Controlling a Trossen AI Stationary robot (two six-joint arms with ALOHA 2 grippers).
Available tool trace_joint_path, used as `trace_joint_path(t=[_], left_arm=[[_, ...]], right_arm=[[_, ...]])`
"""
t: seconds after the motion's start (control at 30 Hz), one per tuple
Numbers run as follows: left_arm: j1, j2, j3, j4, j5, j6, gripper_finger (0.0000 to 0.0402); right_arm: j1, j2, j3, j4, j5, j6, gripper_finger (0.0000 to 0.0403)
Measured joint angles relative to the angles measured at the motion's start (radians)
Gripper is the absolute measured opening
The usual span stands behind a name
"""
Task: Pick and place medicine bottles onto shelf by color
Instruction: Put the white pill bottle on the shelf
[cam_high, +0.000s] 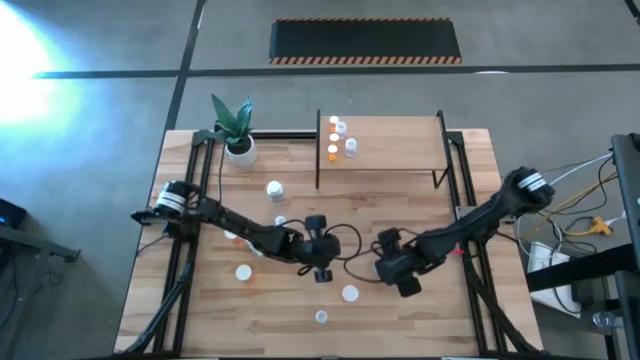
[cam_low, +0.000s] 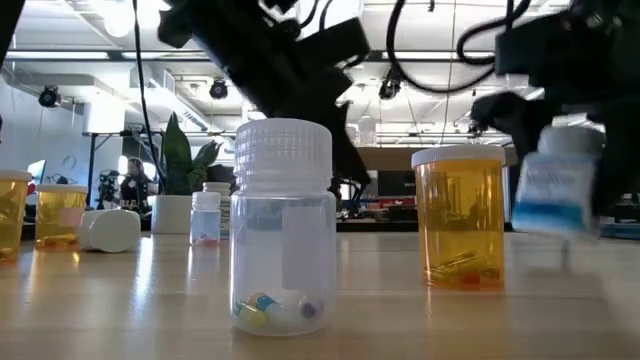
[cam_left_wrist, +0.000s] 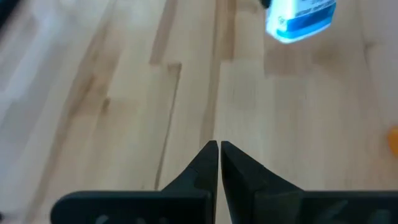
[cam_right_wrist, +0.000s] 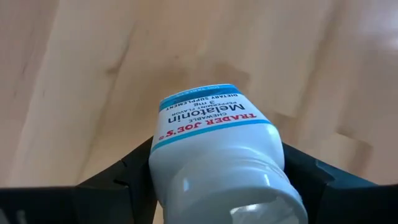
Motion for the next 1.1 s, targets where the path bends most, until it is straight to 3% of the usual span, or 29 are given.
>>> trace_joint_path(t=[0.17,0.43,0.6,0.73,0.93,1.1], left_arm=[[-0.021,-0.026,-0.050,0.005,-0.017,-0.057,0.0003],[-0.046,-0.028,-0.107,-0.009,-0.063,-0.152,0.0003],[-0.063,-0.028,-0.144,-0.016,-0.076,-0.209,0.0003],[-0.085,-0.028,-0.177,-0.016,-0.139,-0.271,0.0003],[-0.115,-0.028,-0.202,-0.014,-0.225,-0.338,0.0003],[-0.122,-0.028,-0.207,0.058,-0.271,-0.303,0.0003]], right_arm=[[-0.004,0.099,0.068,-0.046,-0.010,-0.066,0.0235],[-0.010,0.163,0.210,-0.225,0.054,-0.079,0.0297],[-0.002,0.112,0.251,-0.334,0.101,0.096,0.0309],[0.032,0.012,0.175,-0.379,0.108,0.363,0.0300],[0.165,-0.133,-0.037,-0.157,0.080,0.931,0.0275],[0.279,-0.142,-0.179,0.284,0.115,1.054,0.0231]])
